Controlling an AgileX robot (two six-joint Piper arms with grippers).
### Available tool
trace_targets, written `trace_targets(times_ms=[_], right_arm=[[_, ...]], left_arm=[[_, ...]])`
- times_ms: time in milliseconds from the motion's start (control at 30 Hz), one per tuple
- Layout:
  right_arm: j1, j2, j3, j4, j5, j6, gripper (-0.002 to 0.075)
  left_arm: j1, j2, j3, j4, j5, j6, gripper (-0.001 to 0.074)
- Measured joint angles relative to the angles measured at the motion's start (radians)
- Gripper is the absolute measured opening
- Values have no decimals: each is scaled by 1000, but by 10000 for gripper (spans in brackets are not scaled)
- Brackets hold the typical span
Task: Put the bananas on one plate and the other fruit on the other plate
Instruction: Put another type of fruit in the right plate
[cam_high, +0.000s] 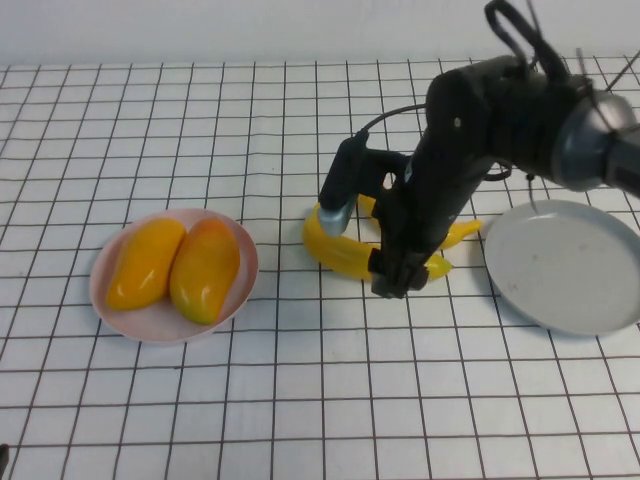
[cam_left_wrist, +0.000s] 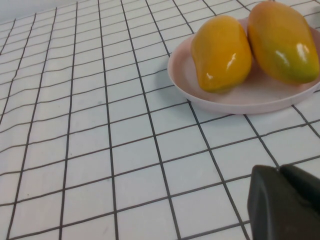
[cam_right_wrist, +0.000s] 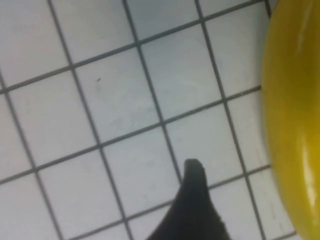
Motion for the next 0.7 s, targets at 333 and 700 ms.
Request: trace_targets(times_ms=[333,700], right_arm=[[0,243,-254,-9,-22,-4,483],[2,301,-388,-24,147,105,325]], left_arm=[[0,0,0,0,0,0,-4],[0,0,0,0,0,0,-4]])
